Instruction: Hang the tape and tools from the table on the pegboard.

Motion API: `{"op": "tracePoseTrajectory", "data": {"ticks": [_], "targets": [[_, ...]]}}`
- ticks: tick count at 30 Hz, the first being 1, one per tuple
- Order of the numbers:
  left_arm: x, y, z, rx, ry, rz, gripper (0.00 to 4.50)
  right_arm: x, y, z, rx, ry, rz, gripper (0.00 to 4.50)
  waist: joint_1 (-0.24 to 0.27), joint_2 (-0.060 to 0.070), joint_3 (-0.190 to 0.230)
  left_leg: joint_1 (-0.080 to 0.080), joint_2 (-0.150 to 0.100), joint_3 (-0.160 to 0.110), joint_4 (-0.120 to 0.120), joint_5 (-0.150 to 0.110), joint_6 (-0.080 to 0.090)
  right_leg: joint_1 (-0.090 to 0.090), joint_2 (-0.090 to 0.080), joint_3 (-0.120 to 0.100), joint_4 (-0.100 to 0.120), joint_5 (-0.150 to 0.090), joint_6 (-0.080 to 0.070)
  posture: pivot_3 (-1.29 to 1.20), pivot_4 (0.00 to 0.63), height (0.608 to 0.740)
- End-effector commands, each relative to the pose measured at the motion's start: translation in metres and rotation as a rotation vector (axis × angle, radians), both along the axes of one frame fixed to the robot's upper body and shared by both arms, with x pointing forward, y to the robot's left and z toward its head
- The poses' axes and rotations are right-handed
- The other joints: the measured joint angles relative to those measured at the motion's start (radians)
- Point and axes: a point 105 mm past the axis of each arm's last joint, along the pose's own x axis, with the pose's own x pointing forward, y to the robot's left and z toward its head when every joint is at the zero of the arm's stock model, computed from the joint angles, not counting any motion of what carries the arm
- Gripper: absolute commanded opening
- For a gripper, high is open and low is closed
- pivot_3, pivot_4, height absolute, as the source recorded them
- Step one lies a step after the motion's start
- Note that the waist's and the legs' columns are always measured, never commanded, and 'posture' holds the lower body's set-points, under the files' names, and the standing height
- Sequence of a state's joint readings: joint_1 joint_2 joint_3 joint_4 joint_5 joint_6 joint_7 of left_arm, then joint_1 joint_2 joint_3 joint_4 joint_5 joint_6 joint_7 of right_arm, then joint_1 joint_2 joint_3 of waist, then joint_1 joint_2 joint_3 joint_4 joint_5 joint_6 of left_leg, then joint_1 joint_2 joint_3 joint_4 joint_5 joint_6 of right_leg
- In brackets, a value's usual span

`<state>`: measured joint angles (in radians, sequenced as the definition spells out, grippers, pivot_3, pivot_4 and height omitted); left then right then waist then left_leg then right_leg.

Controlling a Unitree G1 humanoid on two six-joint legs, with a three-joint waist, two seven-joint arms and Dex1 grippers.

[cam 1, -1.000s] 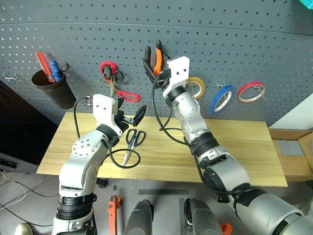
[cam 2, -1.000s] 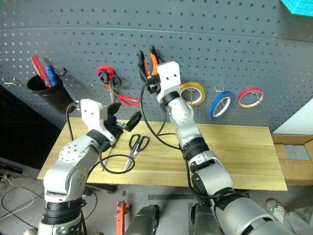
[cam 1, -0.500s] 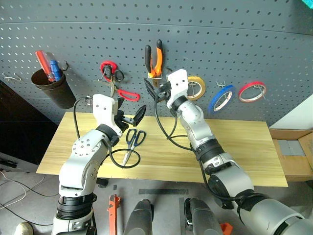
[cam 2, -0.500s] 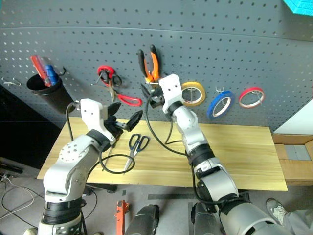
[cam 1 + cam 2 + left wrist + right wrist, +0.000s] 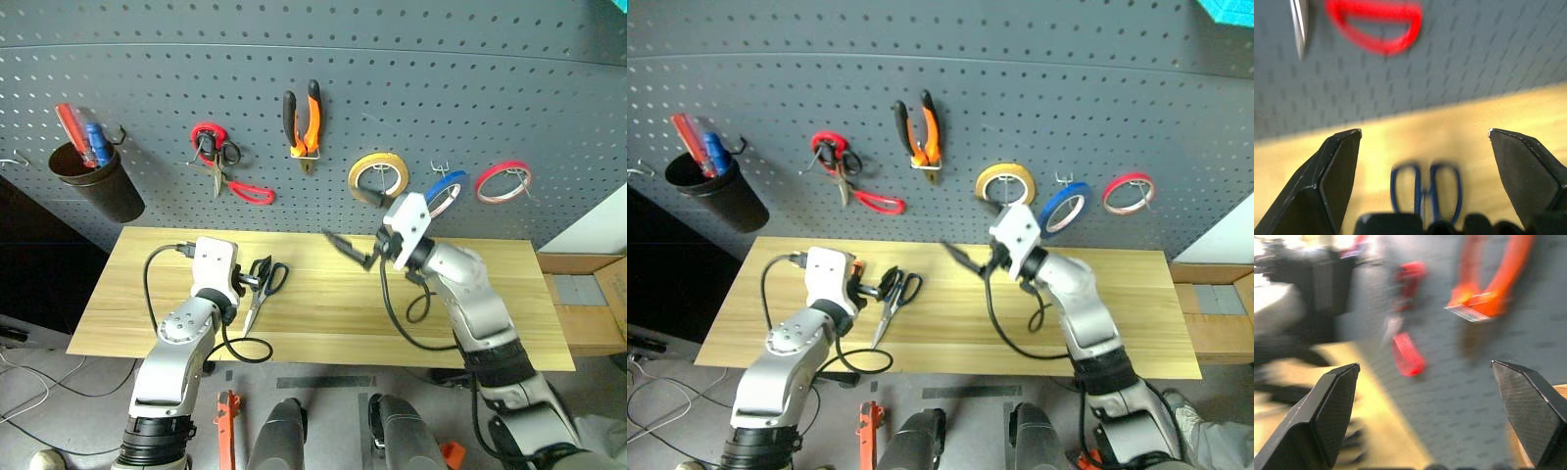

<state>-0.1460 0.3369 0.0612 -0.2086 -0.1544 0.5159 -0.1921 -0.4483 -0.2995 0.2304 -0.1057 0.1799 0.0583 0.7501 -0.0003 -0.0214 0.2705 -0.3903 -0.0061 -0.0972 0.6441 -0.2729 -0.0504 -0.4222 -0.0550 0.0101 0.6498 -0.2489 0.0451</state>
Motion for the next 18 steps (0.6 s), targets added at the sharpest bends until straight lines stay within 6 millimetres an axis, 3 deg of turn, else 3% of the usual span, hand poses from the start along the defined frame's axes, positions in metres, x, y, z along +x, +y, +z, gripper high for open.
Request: {"op": "tracePoseTrajectory", "data": {"ticks": [1,5,9,18], "targets": [[-0.001,0.013,-0.026,0.045,0.084,0.069,4.50,-0.042,0.006,-0.022,-0.108,0.018,0.204,4.47,-0.004,0.000,0.000,0.000,0.000,0.000,0.000,0.000,0.000,0.000,0.000,-0.001,0.000,0.000,0.000,0.01,0.297,0.740],[-0.015,0.017,-0.057,0.047,0.214,0.081,4.50,-0.059,0.006,-0.041,-0.156,0.042,0.283,4.47,-0.024,-0.001,0.005,0.000,0.000,0.000,0.001,0.000,0.001,0.001,0.000,0.000,-0.001,0.000,0.001,0.00,0.308,0.740],[-0.027,0.025,-0.075,0.081,0.290,0.092,4.50,-0.067,0.007,-0.054,-0.204,0.026,0.339,4.47,-0.034,-0.001,0.011,0.000,0.000,-0.001,0.001,0.000,0.001,0.001,0.000,-0.001,0.000,0.000,0.001,0.00,0.315,0.740],[-0.032,0.032,-0.096,0.091,0.360,0.094,4.50,-0.060,0.010,-0.056,-0.208,0.018,0.325,4.47,-0.030,-0.001,0.022,0.000,0.000,-0.001,0.001,0.000,0.001,0.001,-0.001,-0.001,0.000,0.001,0.001,-0.01,0.329,0.740]]}}
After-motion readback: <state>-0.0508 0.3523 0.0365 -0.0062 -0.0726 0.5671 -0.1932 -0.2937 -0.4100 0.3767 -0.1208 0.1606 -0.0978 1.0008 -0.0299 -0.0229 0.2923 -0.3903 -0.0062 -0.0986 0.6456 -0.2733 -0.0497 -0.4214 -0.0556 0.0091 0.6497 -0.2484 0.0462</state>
